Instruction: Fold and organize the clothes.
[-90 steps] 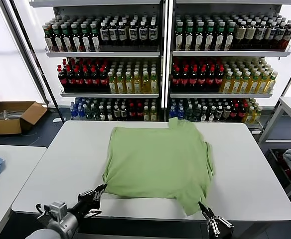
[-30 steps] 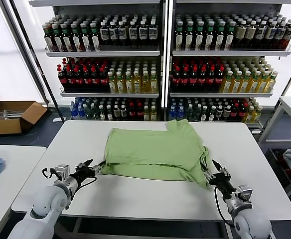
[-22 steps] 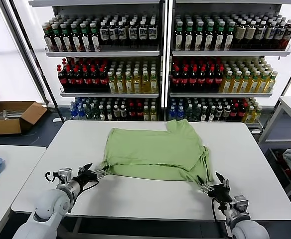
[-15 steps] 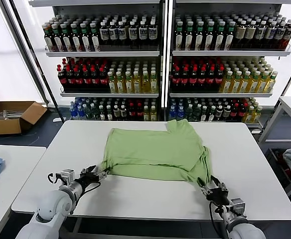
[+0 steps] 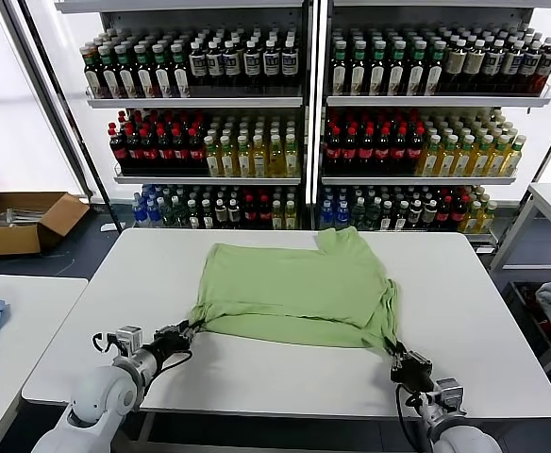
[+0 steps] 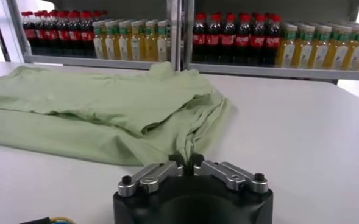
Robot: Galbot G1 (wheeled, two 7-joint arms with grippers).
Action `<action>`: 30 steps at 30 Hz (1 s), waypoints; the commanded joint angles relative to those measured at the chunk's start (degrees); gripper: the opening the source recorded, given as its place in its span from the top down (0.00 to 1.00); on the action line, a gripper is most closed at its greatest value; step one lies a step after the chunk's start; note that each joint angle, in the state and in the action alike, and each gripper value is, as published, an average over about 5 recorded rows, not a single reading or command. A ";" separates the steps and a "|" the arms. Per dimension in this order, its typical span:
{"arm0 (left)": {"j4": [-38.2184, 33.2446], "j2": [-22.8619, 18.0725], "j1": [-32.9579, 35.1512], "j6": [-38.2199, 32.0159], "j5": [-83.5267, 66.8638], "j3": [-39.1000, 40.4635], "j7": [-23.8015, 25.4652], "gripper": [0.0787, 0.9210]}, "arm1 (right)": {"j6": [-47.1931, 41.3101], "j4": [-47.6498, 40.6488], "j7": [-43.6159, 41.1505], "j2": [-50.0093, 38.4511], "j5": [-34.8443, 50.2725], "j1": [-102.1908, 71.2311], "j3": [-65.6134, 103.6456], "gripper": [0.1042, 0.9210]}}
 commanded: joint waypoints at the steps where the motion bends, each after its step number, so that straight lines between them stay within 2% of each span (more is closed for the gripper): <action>1: -2.31 0.70 1.49 0.03 -0.01 -0.59 0.33 0.84 | -0.24 1.22 -0.73 -1.23 -0.06 -1.25 0.28 0.98; 5: -6.07 2.46 5.20 0.09 0.83 -2.94 1.42 0.96 | -0.19 3.61 -1.65 -2.71 0.39 -4.17 1.47 0.98; 8: -9.33 3.74 9.63 0.10 1.93 -5.56 2.20 0.99 | -0.08 6.42 -2.38 -3.42 0.52 -7.39 2.52 0.98; 14: -16.83 4.63 20.83 0.11 2.65 -11.83 2.41 0.99 | 0.32 13.21 -3.47 -3.02 0.21 -15.27 3.81 0.98; 23: -26.52 1.49 36.53 0.14 7.29 -18.59 2.47 0.99 | 1.66 17.44 -3.91 -1.00 -3.86 -24.23 3.48 0.98; 27: -29.02 0.36 40.56 0.14 8.75 -19.92 2.87 0.99 | 1.55 17.57 -2.99 -1.08 -4.16 -24.60 3.04 0.97; 30: -29.62 -0.18 40.82 0.12 10.07 -20.07 3.17 0.99 | 1.58 17.57 -2.17 -1.25 -3.80 -23.94 3.04 0.90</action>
